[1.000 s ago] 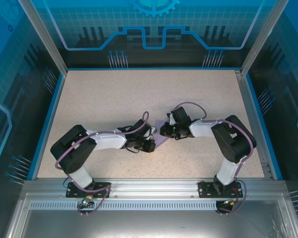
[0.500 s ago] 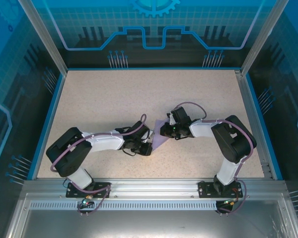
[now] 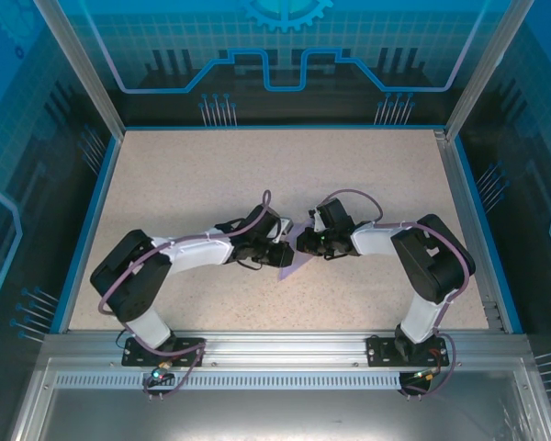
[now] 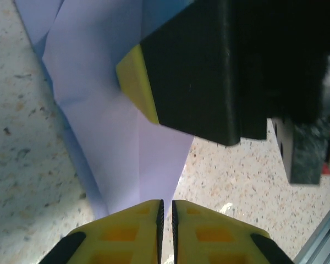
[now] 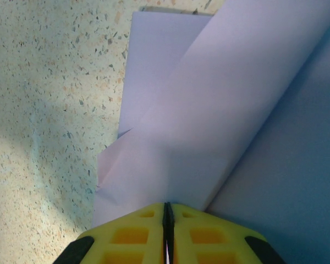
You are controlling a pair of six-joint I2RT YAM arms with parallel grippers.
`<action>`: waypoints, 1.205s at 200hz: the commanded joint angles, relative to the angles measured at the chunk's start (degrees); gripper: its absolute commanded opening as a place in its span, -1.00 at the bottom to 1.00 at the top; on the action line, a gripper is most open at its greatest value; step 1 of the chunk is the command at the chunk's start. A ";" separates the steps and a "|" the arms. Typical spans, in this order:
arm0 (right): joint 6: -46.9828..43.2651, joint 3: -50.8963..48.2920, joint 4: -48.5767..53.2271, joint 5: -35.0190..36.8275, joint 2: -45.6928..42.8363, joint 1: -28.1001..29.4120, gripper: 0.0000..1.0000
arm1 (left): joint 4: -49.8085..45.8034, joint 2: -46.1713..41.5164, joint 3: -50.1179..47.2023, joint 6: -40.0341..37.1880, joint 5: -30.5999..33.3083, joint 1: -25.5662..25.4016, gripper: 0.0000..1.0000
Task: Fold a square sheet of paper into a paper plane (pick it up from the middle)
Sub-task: Fourth fold the wing at the center of the table.
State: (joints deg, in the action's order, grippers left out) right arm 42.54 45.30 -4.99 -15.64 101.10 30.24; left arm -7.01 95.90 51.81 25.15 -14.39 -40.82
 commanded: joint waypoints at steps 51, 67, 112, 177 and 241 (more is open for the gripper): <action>-0.45 -2.76 6.62 1.76 1.12 -0.62 -0.78 | -2.30 3.72 3.03 -1.89 2.78 0.30 -0.45; -0.45 -2.69 6.54 1.67 1.17 -0.64 -0.78 | -4.34 3.24 3.20 -2.37 4.49 0.30 -0.38; -0.46 -2.63 6.43 1.51 1.39 -0.69 -0.78 | -4.62 5.49 3.73 -2.21 3.55 0.28 -0.34; -0.54 -2.82 6.49 1.49 1.23 -0.75 -0.78 | -6.19 7.52 5.58 -2.93 3.70 0.26 -0.38; -0.45 -3.20 5.90 1.46 1.49 -0.84 -0.78 | -9.48 4.76 5.41 -4.23 7.21 0.25 -0.32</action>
State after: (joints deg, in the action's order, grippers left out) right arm 42.57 44.64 -6.04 -16.14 100.99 29.95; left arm -13.26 102.26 56.12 22.33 -9.06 -40.82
